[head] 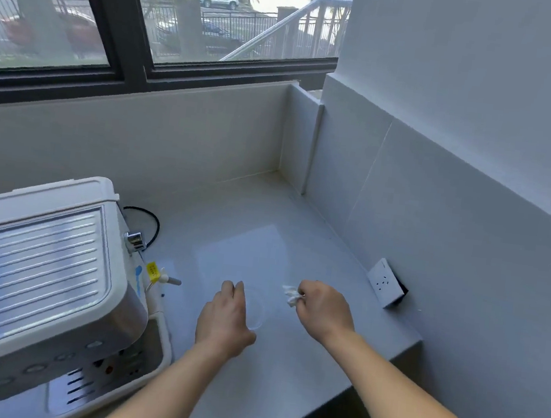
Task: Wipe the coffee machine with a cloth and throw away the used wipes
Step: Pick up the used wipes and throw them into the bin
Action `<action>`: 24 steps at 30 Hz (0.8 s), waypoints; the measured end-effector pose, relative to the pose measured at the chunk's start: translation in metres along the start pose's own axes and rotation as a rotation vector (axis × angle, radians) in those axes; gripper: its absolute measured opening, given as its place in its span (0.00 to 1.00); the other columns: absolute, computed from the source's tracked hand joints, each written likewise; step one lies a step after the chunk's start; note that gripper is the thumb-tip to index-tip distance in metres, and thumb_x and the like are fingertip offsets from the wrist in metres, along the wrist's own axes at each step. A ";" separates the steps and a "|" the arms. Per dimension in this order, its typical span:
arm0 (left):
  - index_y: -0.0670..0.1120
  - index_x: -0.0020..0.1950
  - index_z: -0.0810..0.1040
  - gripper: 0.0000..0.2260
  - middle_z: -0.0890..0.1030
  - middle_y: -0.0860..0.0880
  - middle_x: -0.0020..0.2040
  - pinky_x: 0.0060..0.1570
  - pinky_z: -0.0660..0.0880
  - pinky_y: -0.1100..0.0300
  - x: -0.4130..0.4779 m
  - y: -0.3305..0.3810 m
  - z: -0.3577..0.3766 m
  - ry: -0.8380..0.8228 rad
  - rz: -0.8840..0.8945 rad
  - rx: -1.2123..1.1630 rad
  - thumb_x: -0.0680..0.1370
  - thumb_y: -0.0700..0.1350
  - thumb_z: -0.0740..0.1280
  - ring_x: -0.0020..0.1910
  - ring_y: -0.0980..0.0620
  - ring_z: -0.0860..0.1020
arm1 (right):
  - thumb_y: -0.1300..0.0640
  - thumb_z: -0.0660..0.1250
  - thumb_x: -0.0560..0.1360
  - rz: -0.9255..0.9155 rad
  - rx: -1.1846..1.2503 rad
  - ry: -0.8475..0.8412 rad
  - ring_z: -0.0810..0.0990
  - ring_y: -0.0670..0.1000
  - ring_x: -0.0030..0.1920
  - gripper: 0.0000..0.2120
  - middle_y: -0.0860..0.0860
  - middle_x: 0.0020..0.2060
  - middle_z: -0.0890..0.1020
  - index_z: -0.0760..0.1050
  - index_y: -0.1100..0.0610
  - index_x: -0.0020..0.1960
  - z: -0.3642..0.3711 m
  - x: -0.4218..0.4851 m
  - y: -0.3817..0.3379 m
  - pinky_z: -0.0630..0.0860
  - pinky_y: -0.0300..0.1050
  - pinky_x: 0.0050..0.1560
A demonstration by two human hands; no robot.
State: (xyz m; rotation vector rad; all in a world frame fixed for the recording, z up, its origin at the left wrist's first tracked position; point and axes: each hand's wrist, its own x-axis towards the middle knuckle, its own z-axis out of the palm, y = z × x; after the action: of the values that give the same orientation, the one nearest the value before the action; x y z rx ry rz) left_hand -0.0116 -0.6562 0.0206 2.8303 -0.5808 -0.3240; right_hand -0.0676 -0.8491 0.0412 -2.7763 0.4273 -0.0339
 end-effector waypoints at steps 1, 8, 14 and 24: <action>0.46 0.71 0.61 0.36 0.66 0.48 0.61 0.44 0.68 0.57 -0.005 0.003 0.000 -0.004 0.029 0.005 0.66 0.50 0.72 0.55 0.45 0.73 | 0.58 0.61 0.75 0.027 0.007 0.018 0.77 0.59 0.42 0.05 0.54 0.42 0.80 0.74 0.58 0.45 -0.001 -0.011 0.001 0.75 0.51 0.39; 0.47 0.68 0.62 0.33 0.67 0.49 0.58 0.39 0.66 0.57 -0.047 0.029 0.007 -0.042 0.200 0.025 0.67 0.51 0.72 0.46 0.47 0.70 | 0.57 0.60 0.76 0.181 0.034 0.065 0.76 0.56 0.40 0.05 0.52 0.41 0.79 0.74 0.56 0.47 -0.003 -0.094 0.016 0.73 0.50 0.38; 0.46 0.65 0.64 0.31 0.66 0.49 0.54 0.37 0.67 0.56 -0.083 0.056 0.020 -0.049 0.324 0.007 0.66 0.51 0.72 0.47 0.45 0.71 | 0.56 0.61 0.77 0.307 0.050 0.114 0.77 0.57 0.42 0.05 0.52 0.43 0.80 0.75 0.55 0.48 -0.010 -0.156 0.043 0.75 0.50 0.39; 0.49 0.74 0.57 0.40 0.66 0.47 0.62 0.38 0.71 0.56 -0.158 0.129 0.075 -0.021 0.443 -0.040 0.66 0.55 0.72 0.55 0.45 0.73 | 0.51 0.65 0.77 0.370 0.078 0.166 0.75 0.47 0.36 0.03 0.46 0.41 0.80 0.76 0.49 0.48 0.007 -0.251 0.118 0.65 0.37 0.28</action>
State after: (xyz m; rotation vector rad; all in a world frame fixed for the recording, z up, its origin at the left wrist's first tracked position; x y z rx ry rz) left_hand -0.2187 -0.7207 0.0103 2.5656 -1.1601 -0.2762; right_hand -0.3405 -0.8787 0.0024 -2.5830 0.9532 -0.1888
